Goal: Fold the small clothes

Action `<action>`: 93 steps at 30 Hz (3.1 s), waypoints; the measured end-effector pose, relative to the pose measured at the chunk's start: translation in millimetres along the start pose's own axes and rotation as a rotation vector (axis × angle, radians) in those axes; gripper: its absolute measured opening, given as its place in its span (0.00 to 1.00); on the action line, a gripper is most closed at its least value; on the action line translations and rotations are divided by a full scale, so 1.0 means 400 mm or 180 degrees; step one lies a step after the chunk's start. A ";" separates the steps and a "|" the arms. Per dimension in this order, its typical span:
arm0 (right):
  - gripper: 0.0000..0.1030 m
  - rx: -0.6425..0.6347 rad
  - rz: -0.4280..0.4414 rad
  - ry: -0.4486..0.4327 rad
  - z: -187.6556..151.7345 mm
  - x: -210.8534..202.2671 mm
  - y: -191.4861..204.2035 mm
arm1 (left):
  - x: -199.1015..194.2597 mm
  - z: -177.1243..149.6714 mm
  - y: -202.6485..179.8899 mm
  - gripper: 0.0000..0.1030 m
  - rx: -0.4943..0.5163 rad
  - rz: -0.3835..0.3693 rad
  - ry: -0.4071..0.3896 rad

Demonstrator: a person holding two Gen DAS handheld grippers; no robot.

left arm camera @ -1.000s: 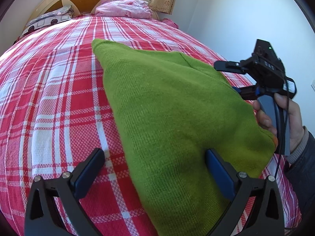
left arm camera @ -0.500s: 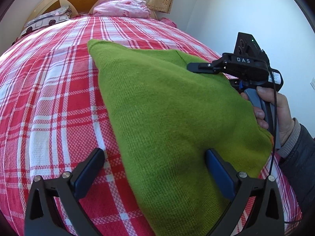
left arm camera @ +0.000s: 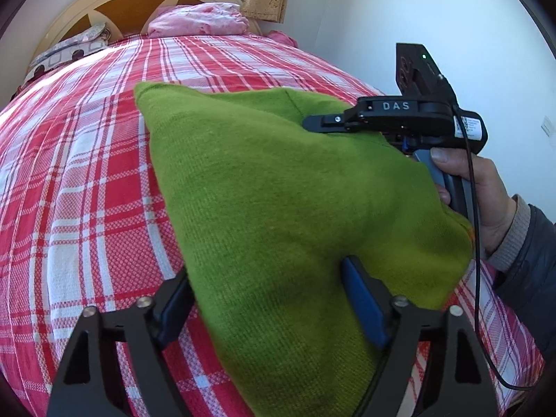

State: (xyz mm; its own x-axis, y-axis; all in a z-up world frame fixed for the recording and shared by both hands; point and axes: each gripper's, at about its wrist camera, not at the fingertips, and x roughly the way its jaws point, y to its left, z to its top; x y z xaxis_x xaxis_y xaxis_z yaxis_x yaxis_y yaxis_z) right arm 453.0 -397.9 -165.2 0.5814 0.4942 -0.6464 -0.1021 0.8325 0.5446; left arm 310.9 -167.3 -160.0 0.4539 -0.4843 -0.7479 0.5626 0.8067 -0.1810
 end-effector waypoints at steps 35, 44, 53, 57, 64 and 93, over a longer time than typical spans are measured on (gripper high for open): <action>0.30 -0.0240 0.0336 -0.0267 -0.152 -0.127 0.302 | -0.312 -0.092 -0.028 0.31 0.0114 0.0395 -0.0358; 0.30 -0.0364 0.0520 -0.0161 -0.183 -0.068 0.418 | -0.387 -0.142 0.030 0.31 -0.0050 0.0541 -0.0434; 0.30 -0.0462 0.0677 -0.0043 -0.206 -0.004 0.523 | -0.454 -0.196 0.092 0.31 -0.0218 0.0679 -0.0495; 0.30 -0.0500 0.0727 0.0018 -0.215 0.026 0.557 | -0.475 -0.216 0.120 0.31 -0.0276 0.0730 -0.0500; 0.30 -0.0561 0.0797 0.0103 -0.229 0.070 0.620 | -0.510 -0.249 0.159 0.31 -0.0342 0.0826 -0.0514; 0.30 -0.0929 0.1069 0.0518 -0.284 0.250 0.894 | -0.635 -0.372 0.278 0.31 -0.0548 0.1238 -0.0529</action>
State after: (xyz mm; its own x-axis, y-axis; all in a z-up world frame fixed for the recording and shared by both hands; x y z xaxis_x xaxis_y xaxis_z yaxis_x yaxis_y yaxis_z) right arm 383.0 -22.2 -95.9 0.3457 0.7615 -0.5483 -0.4990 0.6441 0.5798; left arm 155.2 95.9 -85.2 0.7213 -0.1708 -0.6712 0.2117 0.9771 -0.0211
